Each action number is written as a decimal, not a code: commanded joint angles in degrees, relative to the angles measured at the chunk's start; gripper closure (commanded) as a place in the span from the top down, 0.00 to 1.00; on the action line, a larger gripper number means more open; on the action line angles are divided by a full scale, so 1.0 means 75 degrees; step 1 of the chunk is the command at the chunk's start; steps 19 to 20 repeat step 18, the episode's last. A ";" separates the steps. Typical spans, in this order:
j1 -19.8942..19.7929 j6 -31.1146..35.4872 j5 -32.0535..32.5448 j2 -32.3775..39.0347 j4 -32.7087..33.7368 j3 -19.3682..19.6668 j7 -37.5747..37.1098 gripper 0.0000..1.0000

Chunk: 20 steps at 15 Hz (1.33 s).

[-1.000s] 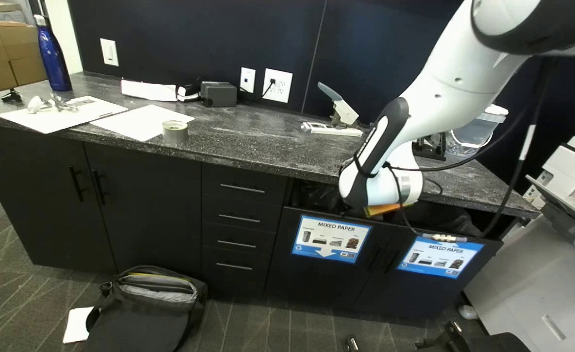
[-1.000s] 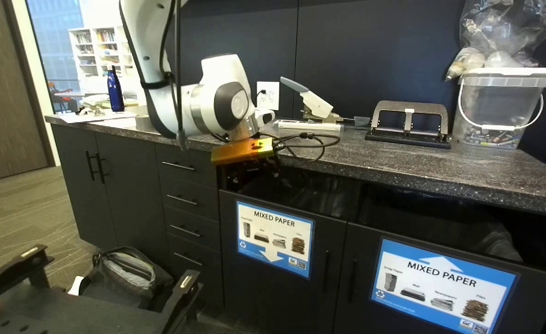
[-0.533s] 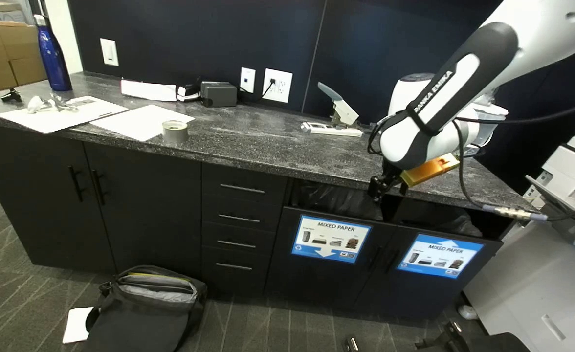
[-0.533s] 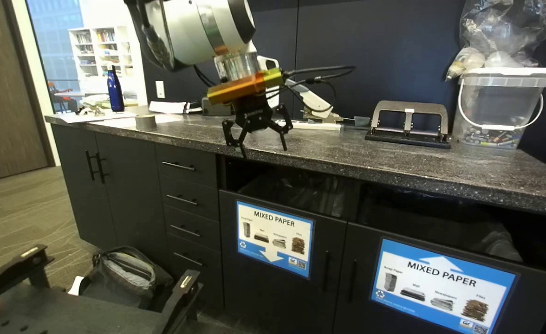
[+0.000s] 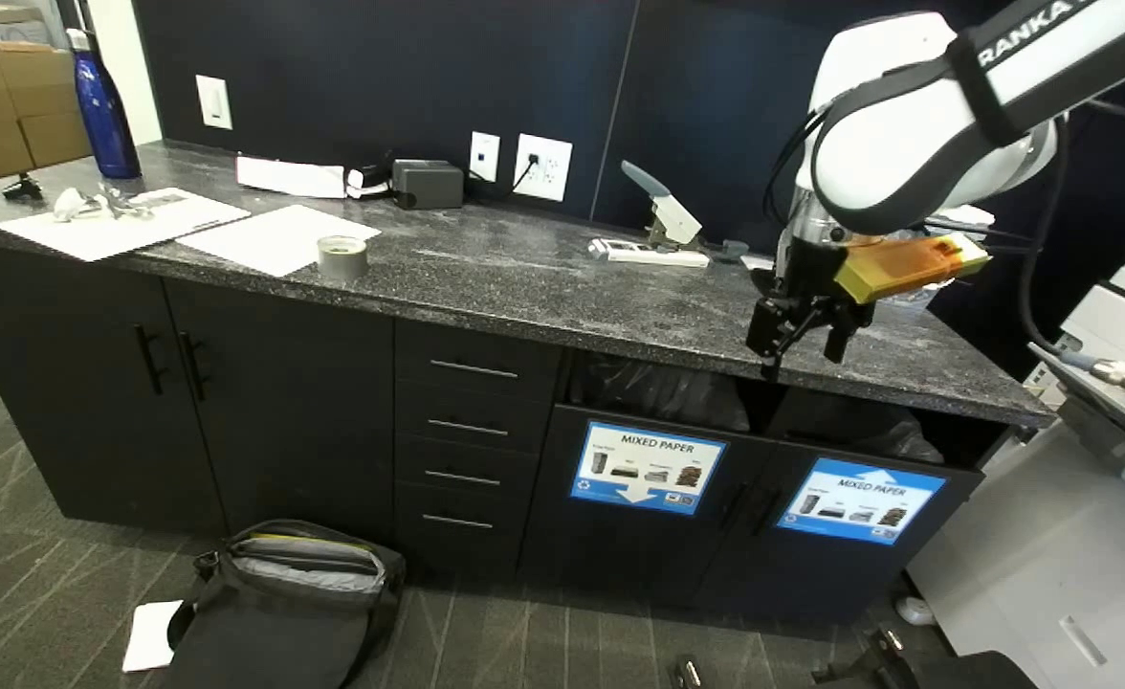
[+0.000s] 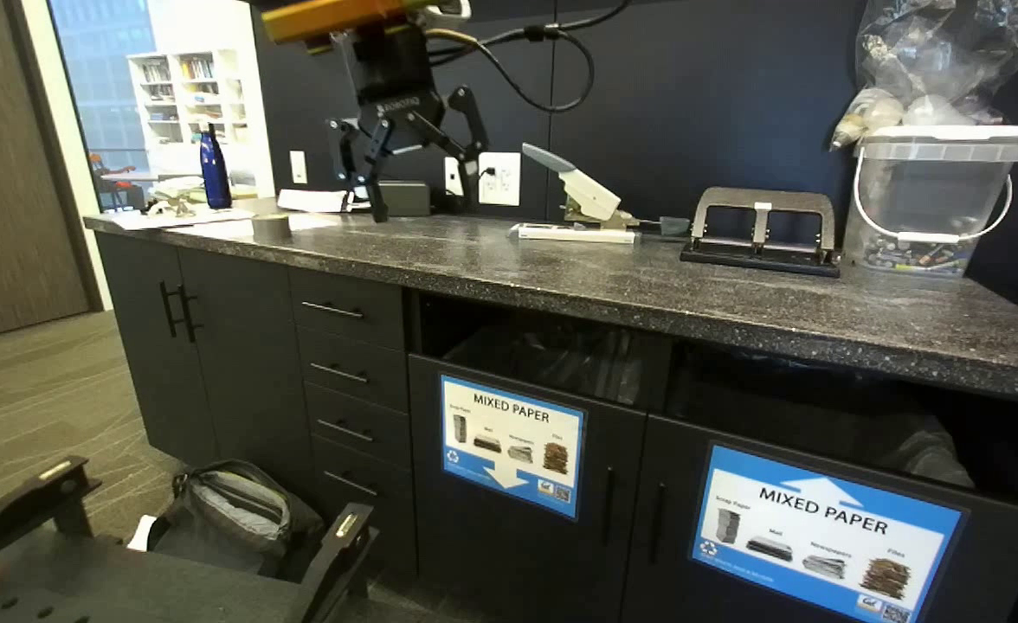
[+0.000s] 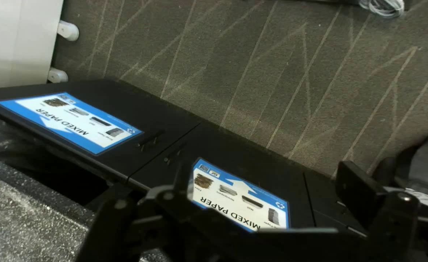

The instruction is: Place one paper from the counter inside the waste bin on the right, place four papers from the counter inside the bin on the left

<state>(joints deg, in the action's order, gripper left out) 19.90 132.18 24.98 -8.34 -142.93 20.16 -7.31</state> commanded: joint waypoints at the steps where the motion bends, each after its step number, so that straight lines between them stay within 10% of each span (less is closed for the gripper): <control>1: -0.0917 -0.0233 -0.1164 -0.1814 -0.1291 -0.1666 0.0104 1.00; 8: -0.0876 -0.0228 -0.3853 -0.3010 -0.1719 -0.2459 0.1437 1.00; 20: -0.1089 -0.0152 -0.4052 -0.3057 -0.1652 -0.2666 0.1564 1.00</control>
